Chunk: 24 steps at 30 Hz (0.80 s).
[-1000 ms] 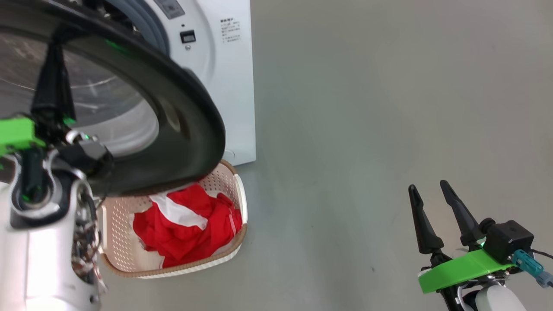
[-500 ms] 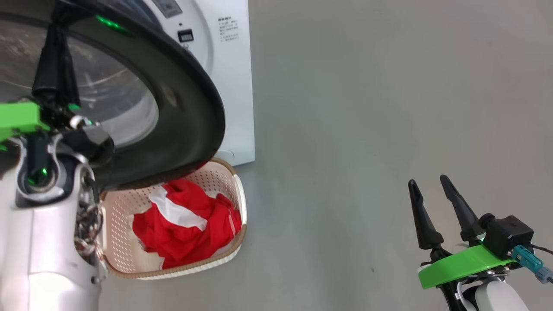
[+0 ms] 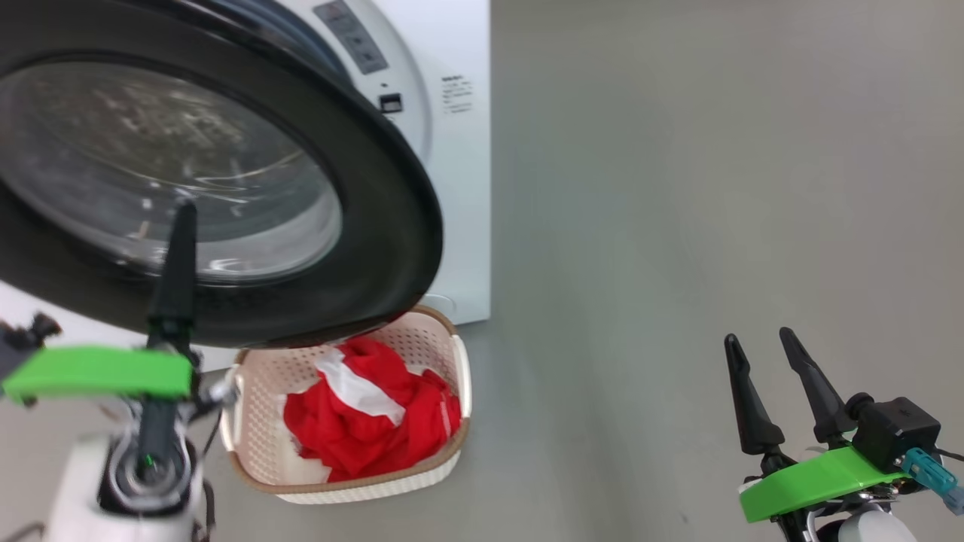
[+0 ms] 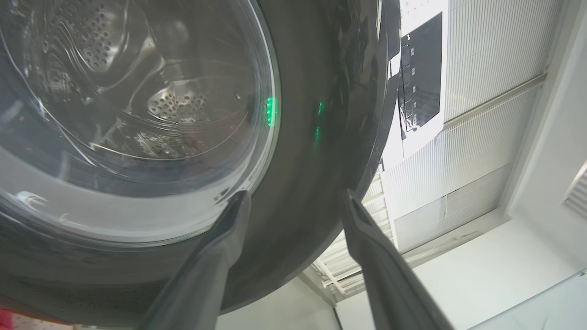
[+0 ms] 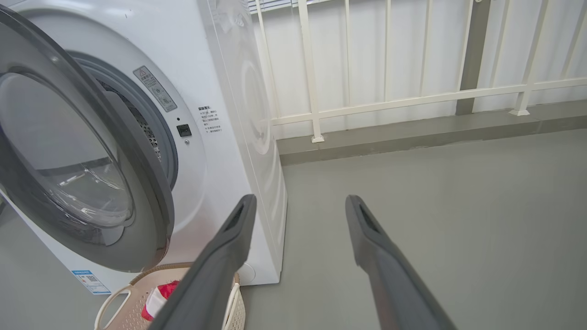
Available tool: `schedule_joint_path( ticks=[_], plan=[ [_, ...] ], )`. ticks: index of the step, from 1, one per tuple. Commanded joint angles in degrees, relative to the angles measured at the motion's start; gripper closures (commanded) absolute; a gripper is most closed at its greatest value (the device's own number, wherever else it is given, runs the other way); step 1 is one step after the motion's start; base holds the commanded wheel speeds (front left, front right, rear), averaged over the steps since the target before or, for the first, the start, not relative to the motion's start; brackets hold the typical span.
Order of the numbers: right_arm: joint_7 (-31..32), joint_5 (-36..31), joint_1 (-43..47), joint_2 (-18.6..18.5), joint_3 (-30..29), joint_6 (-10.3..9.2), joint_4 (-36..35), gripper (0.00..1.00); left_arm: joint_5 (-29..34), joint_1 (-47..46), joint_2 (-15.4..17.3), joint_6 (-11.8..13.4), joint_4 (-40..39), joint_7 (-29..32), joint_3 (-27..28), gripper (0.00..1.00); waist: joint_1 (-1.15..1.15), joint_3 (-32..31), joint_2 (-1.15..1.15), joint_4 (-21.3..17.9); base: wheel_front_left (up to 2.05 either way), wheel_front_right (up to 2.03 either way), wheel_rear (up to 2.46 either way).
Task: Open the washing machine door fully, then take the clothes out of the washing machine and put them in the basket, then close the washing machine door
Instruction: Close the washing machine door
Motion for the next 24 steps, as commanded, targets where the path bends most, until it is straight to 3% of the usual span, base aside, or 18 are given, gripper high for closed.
schedule_joint_path(
  ticks=[1, 8, 13, 17, 18, 20, 21, 24],
  plan=[
    [-0.37, -0.32, -0.33, -0.22, 0.88, 0.28, -1.77, 0.00, 2.59, 0.97, 2.59, -0.67, -2.30, -1.28, 0.65, 0.00, 0.00, -1.72, 0.00, 1.98, 0.00, 0.00, 0.00],
    [-0.37, -0.07, 1.08, -0.07, 0.32, 0.28, -2.95, 0.00, 14.32, 9.65, 6.39, -0.79, -6.76, -9.20, -3.48, 0.00, 0.00, -4.17, 0.00, 3.77, 0.00, 0.00, 0.00],
    [-0.37, -0.18, 1.39, -0.01, -0.12, 0.28, -4.26, 0.00, 25.36, 15.03, 8.55, -0.79, -8.10, -11.85, -3.18, 0.00, 0.00, -5.10, 0.00, 4.12, 0.00, 0.00, 0.00],
    [-0.37, -0.17, 1.83, 0.02, -0.70, 0.28, -5.37, 0.00, 35.32, 18.79, 6.31, -0.62, -10.98, -12.07, 1.16, 0.00, 0.00, -5.59, 0.00, 4.07, 0.00, 0.00, 0.00],
    [-0.37, -0.30, 2.08, 0.03, -0.99, 0.28, -6.12, 0.00, 41.66, 20.96, 5.31, -0.65, -12.95, -12.08, 2.76, 0.00, 0.00, -5.76, 0.00, 3.99, 0.00, 0.00, 0.00],
    [-0.37, -0.32, 2.23, 0.03, -1.20, 0.28, -6.58, 0.00, 44.86, 21.94, 4.81, -0.66, -13.83, -12.08, 3.45, 0.00, 0.00, -5.80, 0.00, 3.96, 0.00, 0.00, 0.00],
    [-0.37, -0.38, 2.57, 0.03, -1.54, 0.28, -7.46, 0.00, 50.76, 23.80, 3.86, -0.70, -15.10, -12.09, 4.22, 0.00, 0.00, -5.90, 0.00, 3.89, 0.00, 0.00, 0.00],
    [-0.37, -0.47, 3.12, 0.04, -2.19, 0.28, -8.72, 0.00, 57.07, 26.10, 2.42, -0.75, -15.47, -12.09, 4.80, 0.00, 0.00, -5.96, 0.00, 3.75, 0.00, 0.00, 0.00]
  ],
)
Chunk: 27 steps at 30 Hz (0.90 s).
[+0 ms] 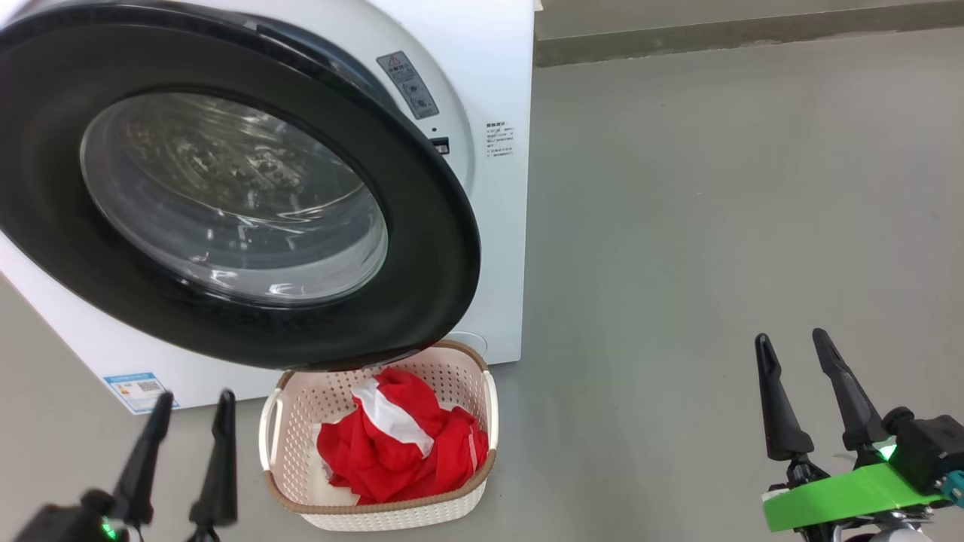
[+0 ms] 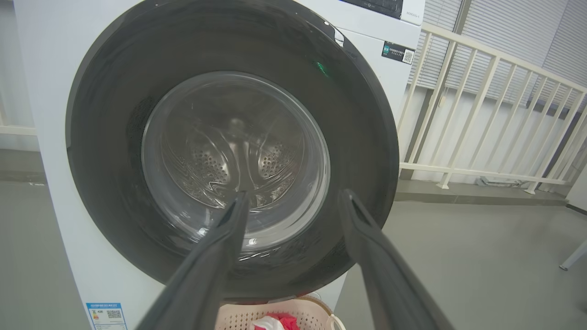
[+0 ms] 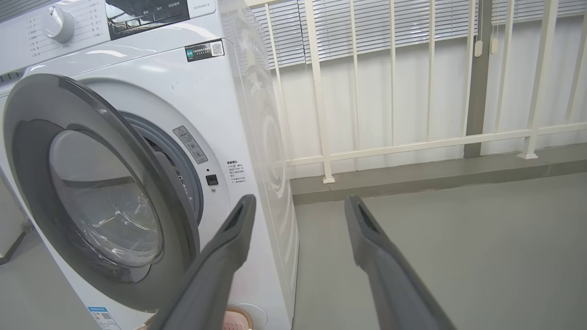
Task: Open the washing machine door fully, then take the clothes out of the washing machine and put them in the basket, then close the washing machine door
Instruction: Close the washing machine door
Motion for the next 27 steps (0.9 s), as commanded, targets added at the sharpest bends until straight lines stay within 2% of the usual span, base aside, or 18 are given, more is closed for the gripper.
schedule_joint_path(
  ticks=[1, 6, 11, 27],
  plan=[
    [-0.36, -0.62, -0.70, -0.47, 0.83, 0.28, -2.12, 0.00, 1.72, -0.35, 0.12, -0.32, -1.10, -0.50, 2.67, 0.00, 0.00, 0.01, 0.00, -0.10, 0.00, 0.00, 0.00],
    [-0.36, -1.69, 0.07, -0.46, 1.09, 0.28, -2.68, 0.00, 5.64, 1.44, -1.52, -0.35, 1.21, -0.50, 3.54, 0.00, 0.00, 0.00, 0.00, -0.38, 0.00, 0.00, 0.00],
    [-0.36, -1.30, 0.52, -0.46, 1.27, 0.28, -2.82, 0.00, 6.78, 2.10, -3.01, -0.36, 2.78, -0.51, 4.08, 0.00, 0.00, 0.14, 0.00, -0.54, 0.00, 0.00, 0.00],
    [-0.36, -1.09, 0.04, -0.46, 2.35, 0.28, -1.83, 0.00, 7.46, 1.56, -3.30, -0.37, 4.03, -0.51, 5.30, 0.00, 0.00, 0.23, 0.00, -1.30, 0.00, 0.00, 0.00]
  ],
)
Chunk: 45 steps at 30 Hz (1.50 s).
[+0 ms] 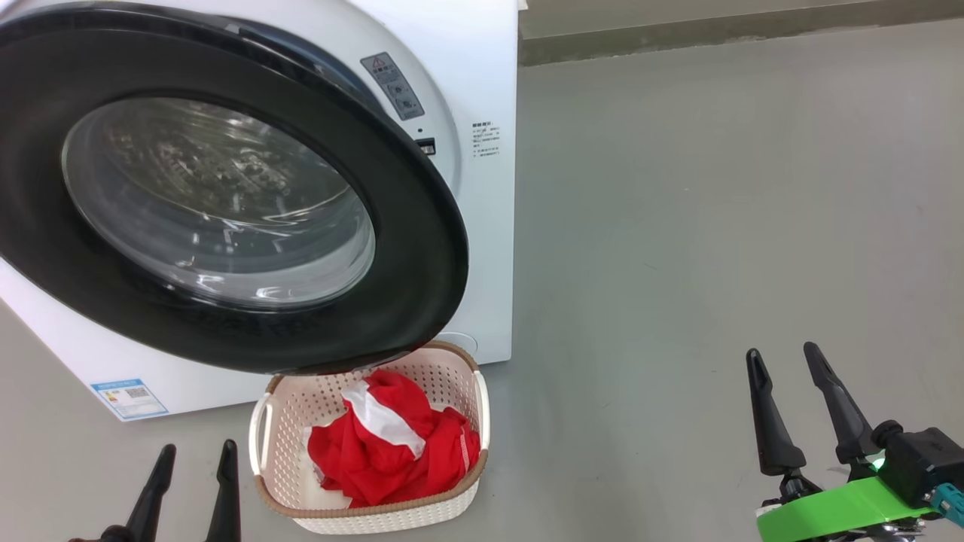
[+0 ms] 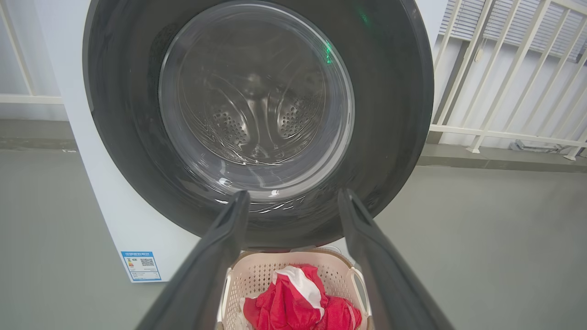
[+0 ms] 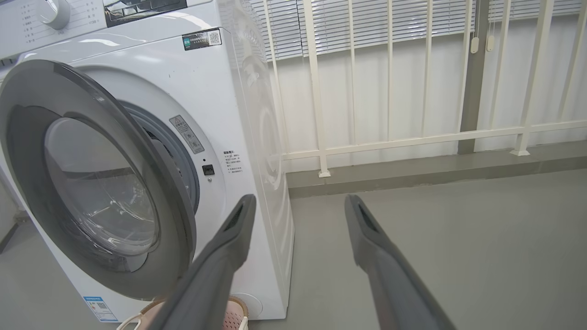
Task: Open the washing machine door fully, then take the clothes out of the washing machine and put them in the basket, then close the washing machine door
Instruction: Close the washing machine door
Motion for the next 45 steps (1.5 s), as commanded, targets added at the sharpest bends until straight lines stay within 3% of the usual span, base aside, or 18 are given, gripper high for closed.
schedule_joint_path(
  ticks=[1, 6, 7, 8, 12, 28, 38, 45],
  plan=[
    [-0.36, 0.16, -1.71, -0.63, 1.79, 0.28, -1.05, 0.00, 0.91, -1.69, 0.45, -0.31, -1.06, -0.52, 2.02, 0.00, 0.00, 0.07, 0.00, -0.07, 0.00, 0.00, 0.00],
    [-0.36, -0.71, -2.90, -0.63, 2.17, 0.28, 0.08, 0.00, 0.91, -1.87, 0.41, -0.31, -0.61, -0.52, 1.28, 0.00, 0.00, 0.34, 0.00, 0.13, 0.00, 0.00, 0.00],
    [-0.36, -1.05, -3.26, -0.63, 2.35, 0.28, 0.34, 0.13, 0.91, -1.96, 0.40, -0.31, -0.57, -0.52, 1.18, 0.00, 0.00, 0.42, 0.00, 0.27, 0.00, 0.00, 0.00],
    [-0.36, -1.26, -3.63, -0.63, 2.56, 0.28, 0.64, 0.53, 0.92, -2.05, 0.40, -0.31, -0.56, -0.52, 1.09, 0.00, 0.00, 0.55, 0.00, 0.46, 0.00, 0.00, 0.00],
    [-0.36, -1.42, -5.58, -0.63, 3.79, 0.28, 2.95, 0.98, 1.21, -2.60, 0.73, -0.32, -0.62, -0.52, 0.35, 0.00, 0.00, 1.40, 0.00, 1.74, 0.00, 0.00, 0.00],
    [-0.36, 3.56, -23.07, -0.63, 14.79, 0.28, 20.65, 1.00, 0.54, -5.79, 1.71, -0.32, -1.41, -0.52, -1.67, 0.00, 0.00, 6.01, 0.00, 8.40, 0.00, 0.00, 0.00],
    [-0.36, 6.71, -33.54, -0.63, 22.33, 0.28, 27.64, 1.00, -0.53, -8.27, 1.25, -0.32, -1.96, -0.52, -3.62, 0.00, 0.00, 9.28, 0.00, 15.08, 0.00, 0.00, 0.00],
    [-0.36, 9.37, -40.07, -0.63, 24.10, 0.28, 31.17, 1.00, -2.01, -9.66, 0.81, -0.32, -3.09, -0.52, -5.26, 0.00, 0.00, 11.86, 0.00, 19.17, 0.00, 0.00, 0.00]
  ],
)
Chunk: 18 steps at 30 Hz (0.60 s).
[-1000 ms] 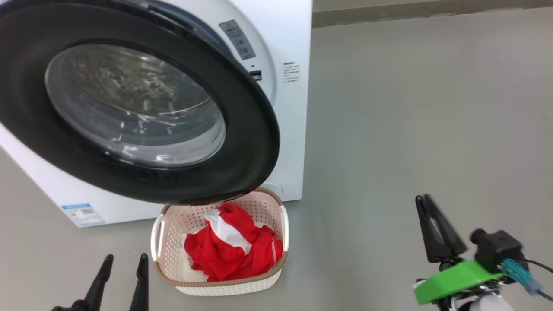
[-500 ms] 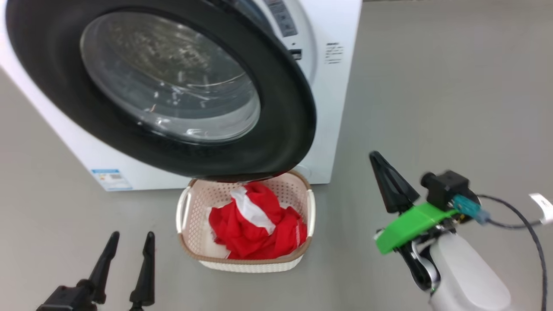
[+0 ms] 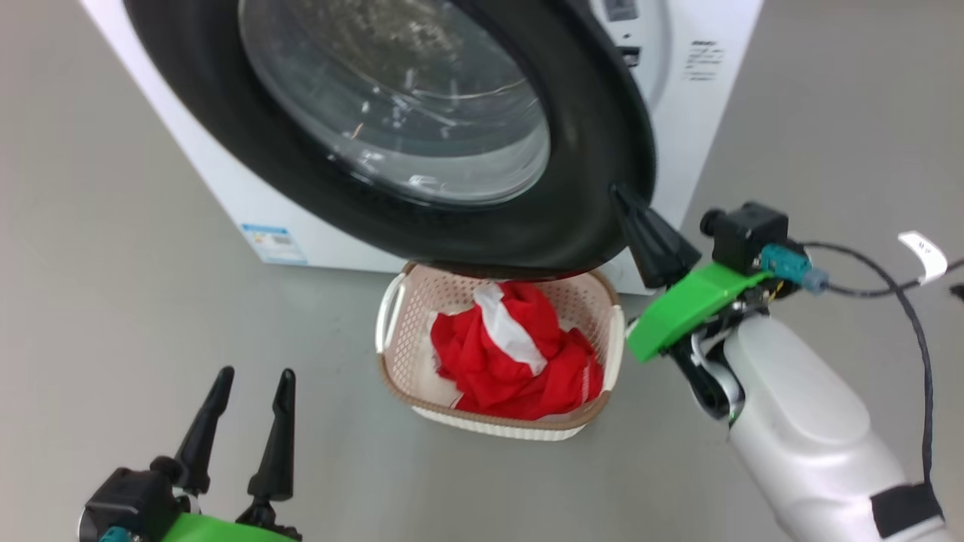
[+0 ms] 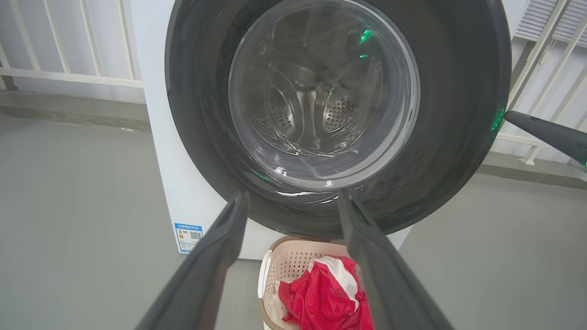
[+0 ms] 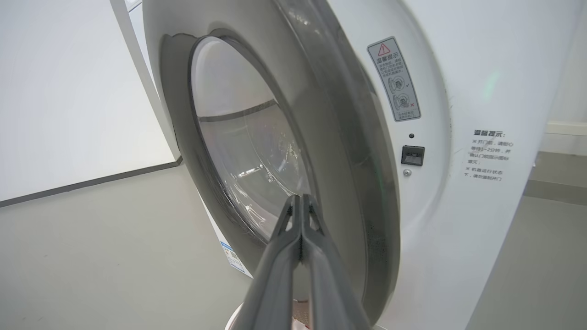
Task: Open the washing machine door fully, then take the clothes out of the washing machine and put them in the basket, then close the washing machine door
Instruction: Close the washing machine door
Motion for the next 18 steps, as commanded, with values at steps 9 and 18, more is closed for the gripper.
schedule_joint_path(
  ticks=[9, 18],
  plan=[
    [-0.37, -0.98, -8.65, 0.62, -2.11, 0.28, 2.73, 1.00, -0.87, -3.89, 0.54, -0.31, -2.74, -0.52, 0.63, 0.00, 0.00, 5.68, 0.00, 5.22, 0.00, 0.00, 0.00],
    [-0.37, -3.10, -14.20, 0.48, -7.21, 0.28, 4.72, 1.00, -0.85, -4.85, 0.68, -0.31, -2.78, -0.52, -1.16, 0.00, 0.00, 8.64, 0.00, 6.05, 0.00, 0.00, 0.00]
  ],
)
